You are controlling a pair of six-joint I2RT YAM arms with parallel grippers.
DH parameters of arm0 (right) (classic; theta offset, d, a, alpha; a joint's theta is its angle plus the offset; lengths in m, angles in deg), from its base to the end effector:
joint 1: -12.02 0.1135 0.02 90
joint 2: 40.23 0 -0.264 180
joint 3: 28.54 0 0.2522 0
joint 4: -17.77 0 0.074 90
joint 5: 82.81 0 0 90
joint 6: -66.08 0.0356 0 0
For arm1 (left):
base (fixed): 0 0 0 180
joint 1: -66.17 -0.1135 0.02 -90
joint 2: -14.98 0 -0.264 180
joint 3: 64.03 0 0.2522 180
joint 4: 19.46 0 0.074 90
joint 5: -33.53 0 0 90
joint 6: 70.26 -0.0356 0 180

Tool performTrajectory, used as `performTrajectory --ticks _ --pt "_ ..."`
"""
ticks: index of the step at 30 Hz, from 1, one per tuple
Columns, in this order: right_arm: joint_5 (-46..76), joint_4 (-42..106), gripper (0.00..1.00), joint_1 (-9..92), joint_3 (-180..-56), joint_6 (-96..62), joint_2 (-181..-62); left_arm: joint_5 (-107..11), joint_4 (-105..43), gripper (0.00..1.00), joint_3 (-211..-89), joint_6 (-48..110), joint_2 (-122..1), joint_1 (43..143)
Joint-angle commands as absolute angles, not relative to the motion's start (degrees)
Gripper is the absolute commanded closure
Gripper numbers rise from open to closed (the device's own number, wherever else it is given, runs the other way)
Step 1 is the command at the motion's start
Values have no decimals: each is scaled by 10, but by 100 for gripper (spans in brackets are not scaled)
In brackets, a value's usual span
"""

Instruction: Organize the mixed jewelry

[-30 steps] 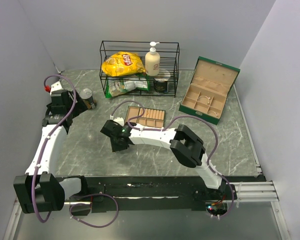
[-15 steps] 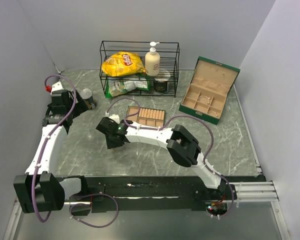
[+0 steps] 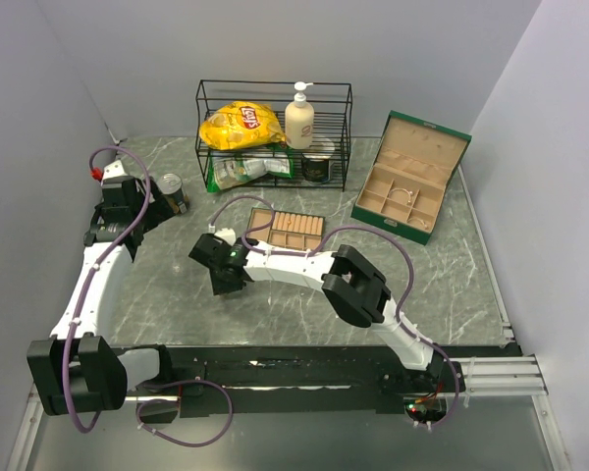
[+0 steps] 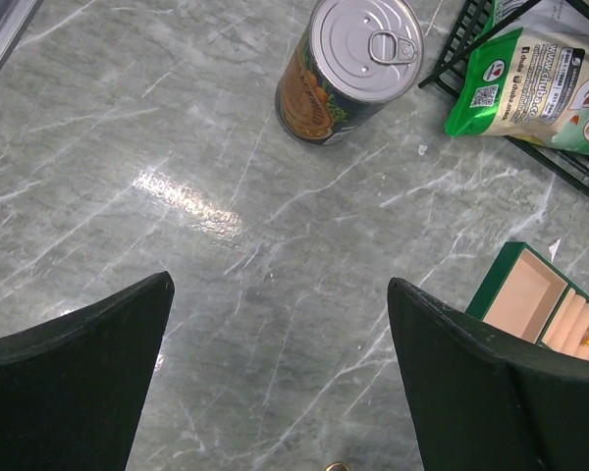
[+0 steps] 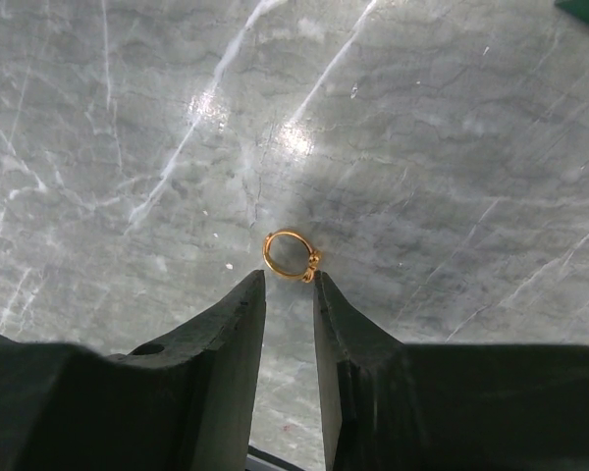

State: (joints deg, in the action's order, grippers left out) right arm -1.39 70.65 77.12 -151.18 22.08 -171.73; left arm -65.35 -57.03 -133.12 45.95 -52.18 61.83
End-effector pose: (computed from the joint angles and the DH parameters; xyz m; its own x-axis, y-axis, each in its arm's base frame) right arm 0.2136 0.4475 0.1762 -0.8814 -0.2094 -0.4234 -0.3356 0.9084 0.2493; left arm 0.2572 0.0250 0.3017 -0.4330 -0.4705 -0.7689 -0.4359 0.8559 -0.2782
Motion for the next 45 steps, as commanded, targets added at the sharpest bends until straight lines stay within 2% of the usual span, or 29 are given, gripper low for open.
performTrajectory --ticks 1,45 --pt "-34 715 66 766 -1526 228 -1717 -647 -555 4 -1344 458 -522 616" --pt "-22 730 74 757 -1547 225 -1755 -633 -557 4 -1347 452 -535 615"
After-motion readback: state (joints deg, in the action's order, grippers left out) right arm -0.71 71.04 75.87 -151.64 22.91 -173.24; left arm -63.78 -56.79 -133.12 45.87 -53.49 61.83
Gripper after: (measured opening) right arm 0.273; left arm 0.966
